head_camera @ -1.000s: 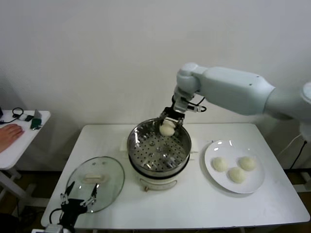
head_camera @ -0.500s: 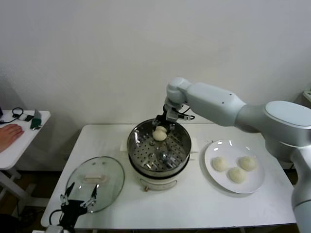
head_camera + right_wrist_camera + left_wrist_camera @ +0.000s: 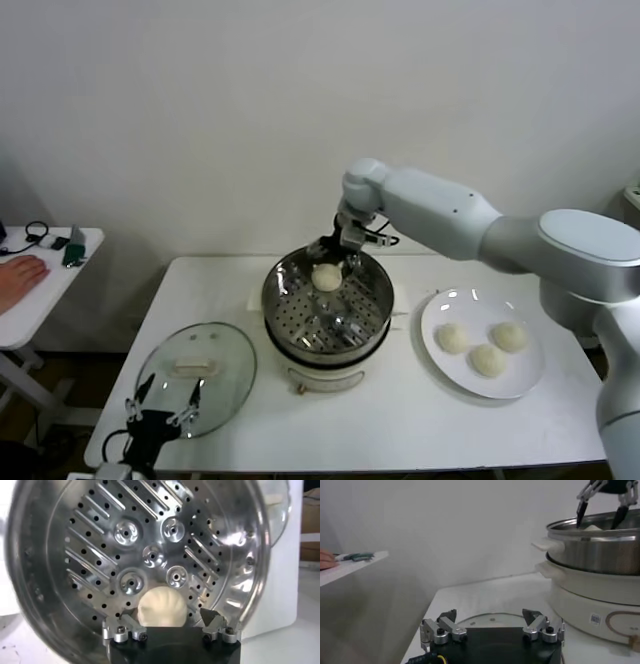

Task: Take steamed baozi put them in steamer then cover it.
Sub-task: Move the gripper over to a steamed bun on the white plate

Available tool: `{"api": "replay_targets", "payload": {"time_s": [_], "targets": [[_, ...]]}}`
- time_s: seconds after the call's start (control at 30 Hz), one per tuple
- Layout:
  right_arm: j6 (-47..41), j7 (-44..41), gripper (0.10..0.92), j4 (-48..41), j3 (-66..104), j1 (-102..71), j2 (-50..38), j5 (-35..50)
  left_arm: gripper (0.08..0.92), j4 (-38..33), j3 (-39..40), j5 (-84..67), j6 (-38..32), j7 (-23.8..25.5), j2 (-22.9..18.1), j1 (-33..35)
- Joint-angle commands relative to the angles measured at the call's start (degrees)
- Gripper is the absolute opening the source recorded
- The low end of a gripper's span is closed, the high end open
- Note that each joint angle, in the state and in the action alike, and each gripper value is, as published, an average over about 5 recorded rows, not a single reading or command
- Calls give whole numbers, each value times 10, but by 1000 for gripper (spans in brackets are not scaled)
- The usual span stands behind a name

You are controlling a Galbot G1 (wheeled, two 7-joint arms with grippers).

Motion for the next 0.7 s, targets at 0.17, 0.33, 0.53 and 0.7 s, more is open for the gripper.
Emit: {"api": "replay_targets", "payload": {"time_s": [0.17, 0.33, 0.53, 0.7], "targets": [[-318, -95, 823, 131, -305, 283, -186, 494, 823, 0, 2, 6, 6, 2, -4, -5], [-438, -29, 823, 219, -399, 329, -271, 478, 823, 3, 2, 4, 8, 3, -2, -11], [-548, 50, 823, 291, -374, 242, -370, 385, 823, 8, 3, 3, 8, 3, -3, -19], [-580, 85, 823, 283, -292, 114, -395, 331, 823, 6, 0, 2, 10, 4, -4, -20]]}}
